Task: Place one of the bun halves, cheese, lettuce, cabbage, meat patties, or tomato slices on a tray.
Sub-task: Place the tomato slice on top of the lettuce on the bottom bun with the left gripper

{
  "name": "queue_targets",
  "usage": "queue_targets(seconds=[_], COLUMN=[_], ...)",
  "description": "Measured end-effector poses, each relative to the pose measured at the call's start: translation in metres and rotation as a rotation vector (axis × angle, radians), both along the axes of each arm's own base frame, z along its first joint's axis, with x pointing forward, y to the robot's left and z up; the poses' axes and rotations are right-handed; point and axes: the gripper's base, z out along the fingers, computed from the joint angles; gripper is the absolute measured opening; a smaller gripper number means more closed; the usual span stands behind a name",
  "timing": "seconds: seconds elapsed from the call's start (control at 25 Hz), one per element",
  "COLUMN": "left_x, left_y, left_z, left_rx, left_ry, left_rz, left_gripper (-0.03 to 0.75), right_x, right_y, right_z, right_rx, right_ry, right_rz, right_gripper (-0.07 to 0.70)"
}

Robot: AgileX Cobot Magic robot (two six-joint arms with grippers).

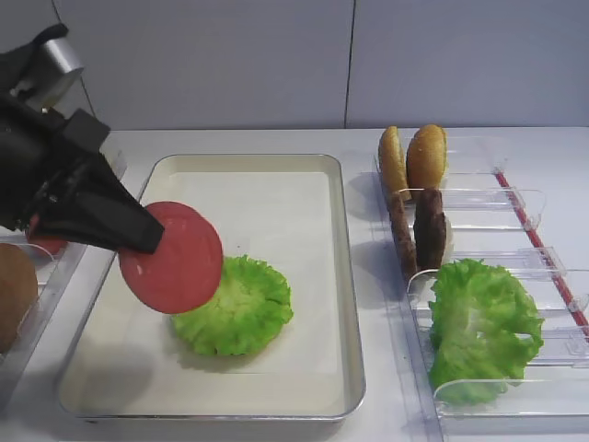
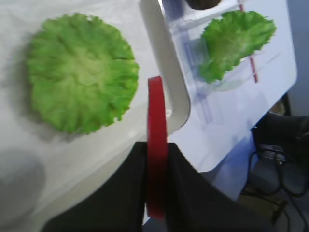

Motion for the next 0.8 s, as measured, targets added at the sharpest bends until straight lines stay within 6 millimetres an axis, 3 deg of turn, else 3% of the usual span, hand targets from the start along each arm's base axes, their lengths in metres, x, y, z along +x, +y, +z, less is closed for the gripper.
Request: queue_targets(seconds=[0.24, 0.8], left_x=[-0.005, 0.027], left_y=[-0.012, -0.024], left_z=[-0.021, -0.075], left_rx=[-0.210, -0.304], left_ry=[0.003, 0.109], left_rz=[-0.024, 0.111], left_gripper=[0.078, 0.078], right_x=[0.000, 0.000], right_y=[0.000, 0.000], right_z=[0.000, 0.000], right_rx=[0.000, -0.003], right_ry=[0.000, 0.000], right_rz=[0.000, -0.002], right_gripper=[0.389, 0.389])
